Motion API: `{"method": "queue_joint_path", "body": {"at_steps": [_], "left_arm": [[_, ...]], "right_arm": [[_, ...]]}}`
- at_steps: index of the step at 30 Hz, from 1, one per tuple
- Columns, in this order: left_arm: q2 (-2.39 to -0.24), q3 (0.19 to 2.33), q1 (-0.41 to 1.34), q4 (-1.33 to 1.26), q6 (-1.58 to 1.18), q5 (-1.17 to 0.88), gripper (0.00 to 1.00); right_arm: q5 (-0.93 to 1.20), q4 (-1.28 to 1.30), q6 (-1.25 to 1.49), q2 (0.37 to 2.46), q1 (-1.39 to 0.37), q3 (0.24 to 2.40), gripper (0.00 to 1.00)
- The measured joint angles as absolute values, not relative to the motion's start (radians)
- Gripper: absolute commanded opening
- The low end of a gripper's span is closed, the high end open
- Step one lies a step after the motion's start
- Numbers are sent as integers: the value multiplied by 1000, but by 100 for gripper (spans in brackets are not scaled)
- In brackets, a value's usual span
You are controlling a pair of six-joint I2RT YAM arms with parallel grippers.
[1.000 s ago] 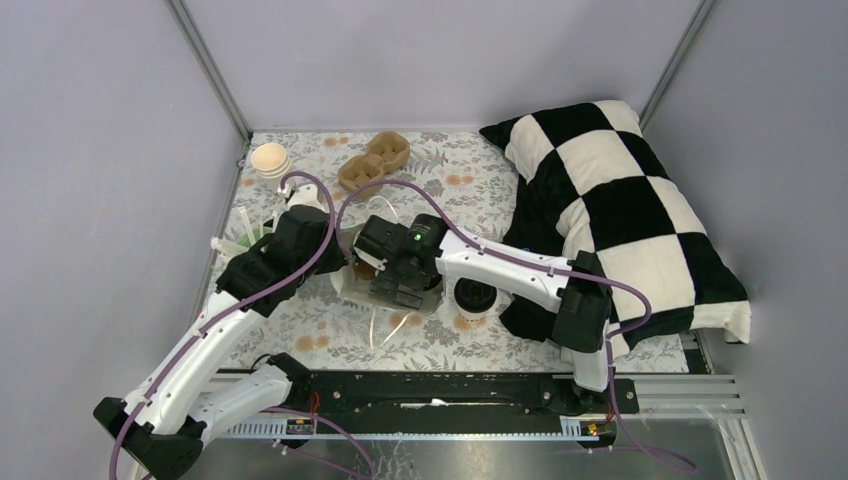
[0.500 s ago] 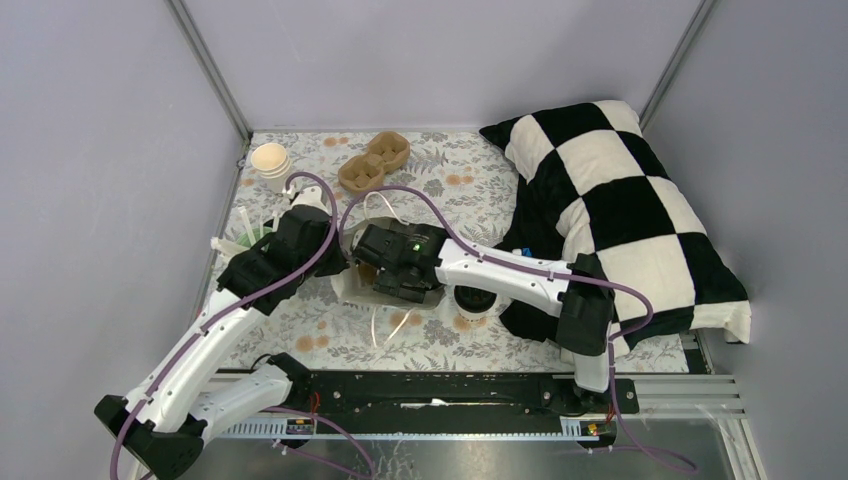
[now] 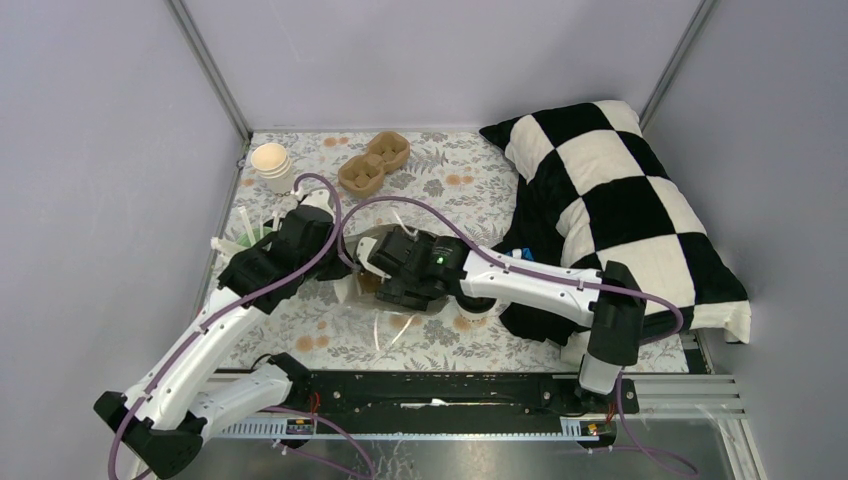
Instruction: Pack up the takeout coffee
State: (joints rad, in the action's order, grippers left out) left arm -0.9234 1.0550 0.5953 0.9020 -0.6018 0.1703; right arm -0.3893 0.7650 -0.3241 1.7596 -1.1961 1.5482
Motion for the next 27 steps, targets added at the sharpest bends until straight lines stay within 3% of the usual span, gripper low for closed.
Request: {"method": "queue_joint_path", "body": {"at_steps": [5, 8, 10, 14, 17, 23, 27], "left_arm": [[-934, 1076, 597, 945, -595, 160, 0], [-931, 1078, 597, 953, -594, 159, 0], [-929, 1078, 598, 956, -595, 152, 0], [-920, 1078, 605, 962, -595, 131, 0], [-912, 1078, 605, 971, -595, 122, 0], [-904, 1066, 603, 960, -602, 145, 0], [-904, 1047, 599, 921, -611, 164, 0]], "right_arm": [[-379, 728, -333, 1750, -1205, 1553, 99], [-375, 719, -344, 1748, -1206, 1551, 93], [-374, 699, -360, 1738, -1206, 1534, 80], [-363, 666, -396, 1711, -1206, 1503, 73], [-336, 664, -418, 1696, -1206, 1493, 51], [-266, 657, -438, 1672, -1232, 1502, 55], [-241, 661, -447, 1665, -1263, 1539, 50]]}}
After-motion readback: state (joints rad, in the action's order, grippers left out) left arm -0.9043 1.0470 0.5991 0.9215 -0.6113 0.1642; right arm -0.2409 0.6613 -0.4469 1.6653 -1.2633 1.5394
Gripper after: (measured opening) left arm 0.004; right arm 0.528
